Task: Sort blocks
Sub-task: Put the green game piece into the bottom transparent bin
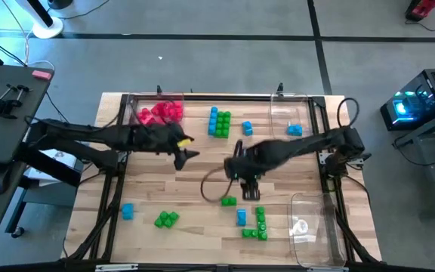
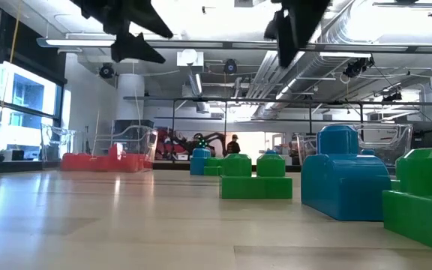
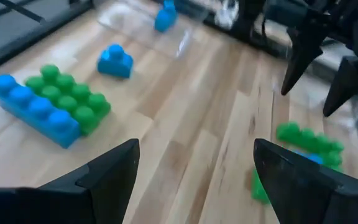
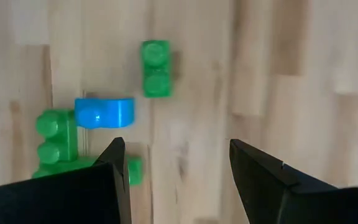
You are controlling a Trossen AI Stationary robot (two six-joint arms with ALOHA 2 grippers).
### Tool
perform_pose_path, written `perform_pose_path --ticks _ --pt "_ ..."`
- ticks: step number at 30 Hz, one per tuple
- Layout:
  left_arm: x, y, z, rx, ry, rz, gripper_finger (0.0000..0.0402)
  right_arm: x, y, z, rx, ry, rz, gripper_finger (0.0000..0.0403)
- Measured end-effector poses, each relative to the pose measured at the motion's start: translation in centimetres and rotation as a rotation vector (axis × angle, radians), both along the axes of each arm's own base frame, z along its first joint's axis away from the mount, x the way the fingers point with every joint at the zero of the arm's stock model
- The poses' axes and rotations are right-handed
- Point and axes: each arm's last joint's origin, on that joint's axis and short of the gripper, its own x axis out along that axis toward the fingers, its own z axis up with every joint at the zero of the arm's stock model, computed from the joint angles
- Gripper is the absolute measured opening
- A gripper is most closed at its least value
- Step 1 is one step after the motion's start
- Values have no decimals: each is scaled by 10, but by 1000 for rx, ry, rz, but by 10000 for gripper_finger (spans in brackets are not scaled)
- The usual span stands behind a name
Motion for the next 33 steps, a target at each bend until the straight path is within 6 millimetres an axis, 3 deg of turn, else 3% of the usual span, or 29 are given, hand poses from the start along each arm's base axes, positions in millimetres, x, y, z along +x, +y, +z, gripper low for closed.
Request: perform_pose_path --ticks 4,7,12,16,25,33 --pt "10 -6 -13 12 62 -28 300 2 15 -41 10 -56 72 167" --pt "15 -5 -17 12 63 -28 300 8 20 -57 26 -157 77 167" --pt "19 -6 -9 2 -28 -41 300 13 23 -80 10 -253 134 167" --pt "19 -7 1 -35 -115 -62 300 17 27 -102 -7 -217 197 167" --pt "10 -17 12 -111 -182 -66 300 28 36 -135 -51 -196 212 167" --pt "11 -21 18 -134 -235 -69 300 29 36 -147 -60 -167 210 155"
